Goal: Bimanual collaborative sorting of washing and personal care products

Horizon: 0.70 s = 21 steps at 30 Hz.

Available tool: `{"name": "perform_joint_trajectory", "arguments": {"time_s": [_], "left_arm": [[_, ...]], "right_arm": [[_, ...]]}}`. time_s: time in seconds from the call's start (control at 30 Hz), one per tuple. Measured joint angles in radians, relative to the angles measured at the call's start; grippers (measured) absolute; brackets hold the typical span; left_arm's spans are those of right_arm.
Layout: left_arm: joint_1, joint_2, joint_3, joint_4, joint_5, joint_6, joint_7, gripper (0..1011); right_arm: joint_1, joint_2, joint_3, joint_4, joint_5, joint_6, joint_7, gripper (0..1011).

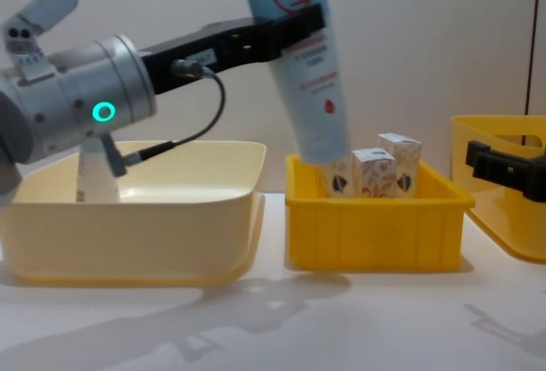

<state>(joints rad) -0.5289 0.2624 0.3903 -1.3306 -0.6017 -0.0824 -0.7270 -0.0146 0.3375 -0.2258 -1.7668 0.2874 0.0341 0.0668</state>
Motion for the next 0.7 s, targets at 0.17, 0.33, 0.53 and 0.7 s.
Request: {"name": "perform_joint_trajectory", "arguments": {"time_s": [0.17, 0.33, 0.53, 0.7], "left_arm": [[-0.012, -0.01, 0.02, 0.014, -0.021, 0.014, -0.035, 258], [-0.022, -0.019, 0.037, 0.023, -0.034, 0.024, -0.055, 258], [-0.028, -0.025, 0.05, 0.03, -0.042, 0.031, -0.066, 257], [-0.031, -0.029, 0.058, 0.034, -0.048, 0.035, -0.073, 257]], "right_arm": [[0.0, 0.0, 0.0, 0.0, 0.0, 0.0, 0.0, 1001], [0.0, 0.0, 0.0, 0.0, 0.0, 0.0, 0.0, 1001], [-0.001, 0.007, 0.006, -0.005, 0.012, 0.002, 0.022, 1001], [-0.002, 0.026, 0.016, -0.017, 0.039, 0.015, 0.066, 1001]]}}
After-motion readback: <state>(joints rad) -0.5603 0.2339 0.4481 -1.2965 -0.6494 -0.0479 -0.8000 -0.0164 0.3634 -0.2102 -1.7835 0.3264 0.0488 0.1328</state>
